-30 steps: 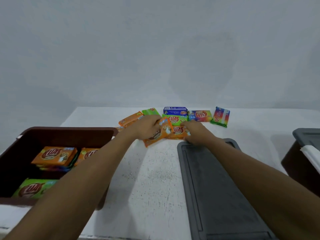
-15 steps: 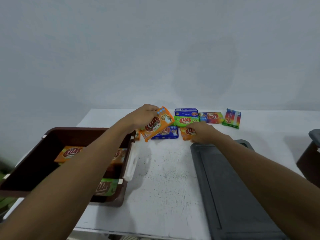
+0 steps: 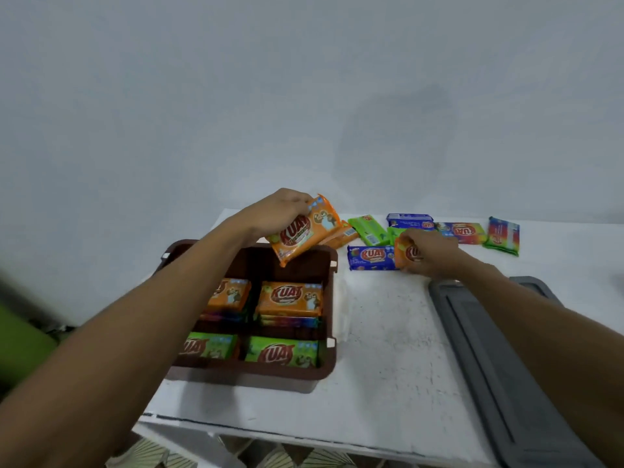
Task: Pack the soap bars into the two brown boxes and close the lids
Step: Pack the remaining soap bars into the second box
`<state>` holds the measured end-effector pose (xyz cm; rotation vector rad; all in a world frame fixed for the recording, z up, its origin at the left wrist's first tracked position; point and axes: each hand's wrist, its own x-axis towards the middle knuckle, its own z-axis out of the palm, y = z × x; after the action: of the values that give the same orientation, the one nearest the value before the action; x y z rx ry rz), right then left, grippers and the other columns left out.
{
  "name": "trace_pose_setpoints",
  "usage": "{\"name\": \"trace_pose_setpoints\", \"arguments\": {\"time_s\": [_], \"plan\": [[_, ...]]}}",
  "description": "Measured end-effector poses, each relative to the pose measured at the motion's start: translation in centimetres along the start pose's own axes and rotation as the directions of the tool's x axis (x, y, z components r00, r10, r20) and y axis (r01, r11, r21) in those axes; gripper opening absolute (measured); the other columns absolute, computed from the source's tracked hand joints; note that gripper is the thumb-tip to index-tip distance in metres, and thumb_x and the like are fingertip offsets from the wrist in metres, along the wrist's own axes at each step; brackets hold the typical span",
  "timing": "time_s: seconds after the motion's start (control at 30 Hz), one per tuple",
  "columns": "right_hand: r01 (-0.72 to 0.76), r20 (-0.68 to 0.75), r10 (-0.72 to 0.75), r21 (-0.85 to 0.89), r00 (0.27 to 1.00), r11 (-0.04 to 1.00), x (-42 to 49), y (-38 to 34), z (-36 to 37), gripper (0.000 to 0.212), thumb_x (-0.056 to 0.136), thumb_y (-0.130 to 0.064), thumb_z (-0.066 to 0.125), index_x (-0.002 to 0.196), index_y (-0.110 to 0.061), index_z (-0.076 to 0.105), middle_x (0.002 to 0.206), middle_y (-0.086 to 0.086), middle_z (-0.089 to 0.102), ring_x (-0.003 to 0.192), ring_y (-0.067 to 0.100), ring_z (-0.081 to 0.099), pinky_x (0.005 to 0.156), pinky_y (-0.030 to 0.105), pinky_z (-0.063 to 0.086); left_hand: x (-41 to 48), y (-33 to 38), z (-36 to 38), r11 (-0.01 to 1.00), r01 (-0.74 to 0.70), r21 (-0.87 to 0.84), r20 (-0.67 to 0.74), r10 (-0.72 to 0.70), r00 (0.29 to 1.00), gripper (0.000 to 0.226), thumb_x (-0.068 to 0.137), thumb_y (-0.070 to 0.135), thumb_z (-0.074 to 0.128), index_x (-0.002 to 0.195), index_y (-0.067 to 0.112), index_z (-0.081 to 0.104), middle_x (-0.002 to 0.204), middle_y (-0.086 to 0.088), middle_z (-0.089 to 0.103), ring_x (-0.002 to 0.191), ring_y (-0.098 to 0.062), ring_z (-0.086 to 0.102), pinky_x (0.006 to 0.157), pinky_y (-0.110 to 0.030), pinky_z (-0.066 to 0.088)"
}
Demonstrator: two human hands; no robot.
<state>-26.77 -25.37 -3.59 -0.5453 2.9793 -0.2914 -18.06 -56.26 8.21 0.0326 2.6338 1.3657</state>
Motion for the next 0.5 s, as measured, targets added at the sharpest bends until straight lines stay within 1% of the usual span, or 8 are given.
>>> {"name": "trace_pose_setpoints", "arguments": {"time_s": [0.03,0.1,0.17,0.2,0.27,0.33,0.43,0.5], "plan": [[0.014,-0.036,-0.012,0.047,0.999,0.999,-0.4,-0.7,-0.6,0.070,0.076,-0.046,0.076,0.135,-0.025,0.043,0.131,0.000,0.055,0.115,0.023,0.053,0.093,0.044,0.043,-0.3,-0.4,-0.6,0.999,-0.007,0.035,0.014,0.006,1.000,0.023,0.100,0.019,0.045,0.112,0.016,0.064,0.101,-0.002,0.070,0.085,-0.015,0.068,0.077,-0.029,0.053],[0.060,-0.093,-0.044,0.178,0.995,0.982,-1.4,-2.7,-1.8,0.071,0.075,-0.046,0.078,0.134,-0.024,0.046,0.126,0.000,0.057,0.107,0.020,0.056,0.087,0.036,0.048,-1.0,-1.6,-2.0,0.993,-0.042,0.109,0.054,0.037,0.998,0.019,0.100,0.022,0.047,0.116,0.023,0.058,0.102,0.003,0.068,0.086,-0.013,0.067,0.074,-0.027,0.053],[0.128,-0.173,-0.082,0.274,0.981,0.953,-2.2,-5.5,-3.1,0.068,0.073,-0.043,0.080,0.130,-0.022,0.050,0.118,-0.001,0.059,0.101,0.017,0.058,0.082,0.029,0.049,-1.7,-3.0,-3.2,0.983,-0.081,0.163,0.104,0.064,0.992,0.015,0.099,0.021,0.049,0.113,0.021,0.053,0.099,-0.001,0.069,0.078,-0.017,0.064,0.070,-0.031,0.049],[0.162,-0.210,-0.101,0.300,0.973,0.940,-2.6,-7.1,-3.8,0.066,0.072,-0.041,0.081,0.129,-0.022,0.052,0.114,-0.003,0.059,0.099,0.016,0.059,0.079,0.026,0.049,-1.9,-3.7,-3.7,0.978,-0.095,0.188,0.128,0.072,0.989,0.012,0.098,0.021,0.050,0.110,0.019,0.050,0.095,-0.004,0.069,0.071,-0.018,0.060,0.067,-0.034,0.046],[0.237,-0.266,-0.154,0.315,0.952,0.919,-3.5,-10.6,-4.8,0.064,0.072,-0.040,0.082,0.127,-0.020,0.056,0.110,-0.006,0.059,0.097,0.014,0.060,0.076,0.019,0.047,-2.6,-5.3,-4.5,0.957,-0.142,0.251,0.171,0.100,0.980,0.011,0.097,0.021,0.052,0.104,0.018,0.044,0.085,-0.006,0.066,0.062,-0.017,0.048,0.062,-0.034,0.039],[0.302,-0.285,-0.218,0.293,0.933,0.907,-4.1,-13.9,-5.4,0.064,0.073,-0.044,0.081,0.127,-0.019,0.058,0.112,-0.007,0.061,0.097,0.013,0.060,0.080,0.022,0.049,-3.4,-6.7,-5.2,0.928,-0.189,0.321,0.213,0.124,0.969,0.024,0.092,0.024,0.060,0.101,0.018,0.039,0.085,-0.001,0.066,0.058,-0.014,0.046,0.058,-0.029,0.040],[0.341,-0.250,-0.278,0.259,0.928,0.904,-4.7,-18.3,-5.5,0.063,0.073,-0.051,0.078,0.126,-0.023,0.058,0.116,-0.009,0.062,0.098,0.010,0.059,0.084,0.027,0.049,-4.9,-8.8,-6.3,0.880,-0.258,0.399,0.268,0.158,0.950,0.051,0.079,0.033,0.078,0.102,0.019,0.035,0.086,0.004,0.067,0.058,-0.006,0.055,0.056,-0.021,0.043],[0.344,-0.181,-0.307,0.237,0.935,0.909,-5.0,-20.8,-4.9,0.059,0.072,-0.055,0.076,0.122,-0.027,0.060,0.111,-0.012,0.063,0.095,0.007,0.060,0.084,0.029,0.051,-5.8,-10.6,-7.0,0.850,-0.304,0.429,0.303,0.181,0.936,0.056,0.073,0.035,0.083,0.100,0.020,0.035,0.083,0.004,0.064,0.063,-0.007,0.057,0.058,-0.023,0.045]]}}
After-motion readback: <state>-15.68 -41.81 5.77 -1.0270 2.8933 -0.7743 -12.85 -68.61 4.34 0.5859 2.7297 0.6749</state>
